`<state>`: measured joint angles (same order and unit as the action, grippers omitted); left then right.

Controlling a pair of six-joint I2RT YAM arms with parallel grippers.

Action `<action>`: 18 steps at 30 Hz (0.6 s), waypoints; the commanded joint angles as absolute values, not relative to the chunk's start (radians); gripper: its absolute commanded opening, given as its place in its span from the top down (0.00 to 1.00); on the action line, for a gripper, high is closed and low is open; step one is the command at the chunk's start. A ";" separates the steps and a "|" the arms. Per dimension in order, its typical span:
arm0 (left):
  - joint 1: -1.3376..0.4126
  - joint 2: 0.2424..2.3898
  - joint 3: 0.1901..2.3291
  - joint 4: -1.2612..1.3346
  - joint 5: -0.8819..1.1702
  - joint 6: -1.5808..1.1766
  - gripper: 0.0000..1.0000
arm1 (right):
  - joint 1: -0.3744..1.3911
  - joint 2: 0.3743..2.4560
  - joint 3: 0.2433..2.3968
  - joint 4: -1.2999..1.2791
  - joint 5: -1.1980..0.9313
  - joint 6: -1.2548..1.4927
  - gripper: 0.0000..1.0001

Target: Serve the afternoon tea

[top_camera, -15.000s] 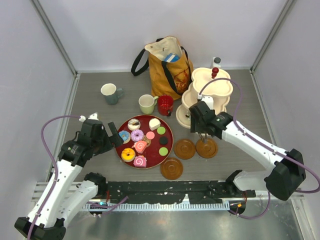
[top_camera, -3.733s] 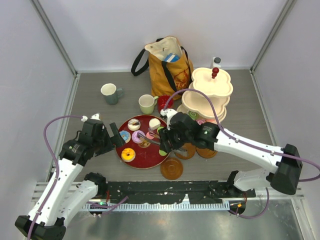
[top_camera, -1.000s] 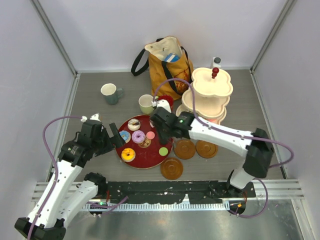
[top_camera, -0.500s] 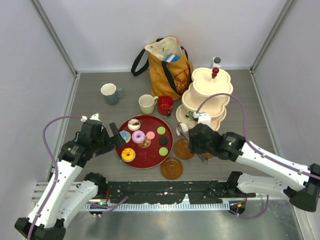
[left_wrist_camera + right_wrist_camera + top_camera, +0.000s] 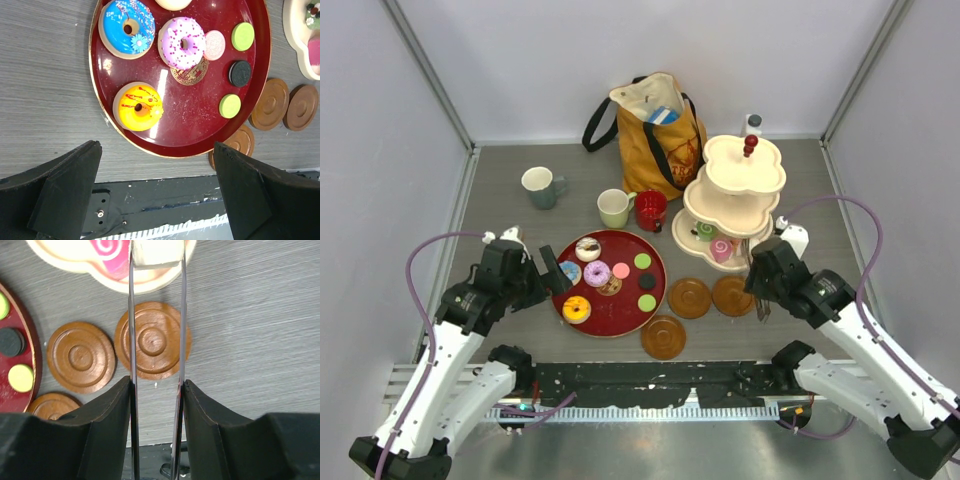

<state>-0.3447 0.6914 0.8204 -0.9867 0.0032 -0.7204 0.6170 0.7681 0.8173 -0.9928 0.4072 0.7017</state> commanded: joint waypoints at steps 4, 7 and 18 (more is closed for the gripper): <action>-0.339 0.681 0.822 -0.957 0.028 -0.695 0.00 | 0.424 0.827 0.813 -0.936 0.463 0.620 0.56; -0.339 0.675 0.824 -0.962 0.029 -0.695 0.00 | 0.342 0.865 0.822 -0.862 0.462 0.557 0.56; -0.341 0.664 0.839 -0.973 0.022 -0.678 0.00 | 0.041 1.060 0.882 -0.528 0.190 0.388 0.56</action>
<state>-0.3447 0.6720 0.8204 -0.9863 0.0200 -0.7021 0.0711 1.0073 0.8196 -0.7036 0.2882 0.4522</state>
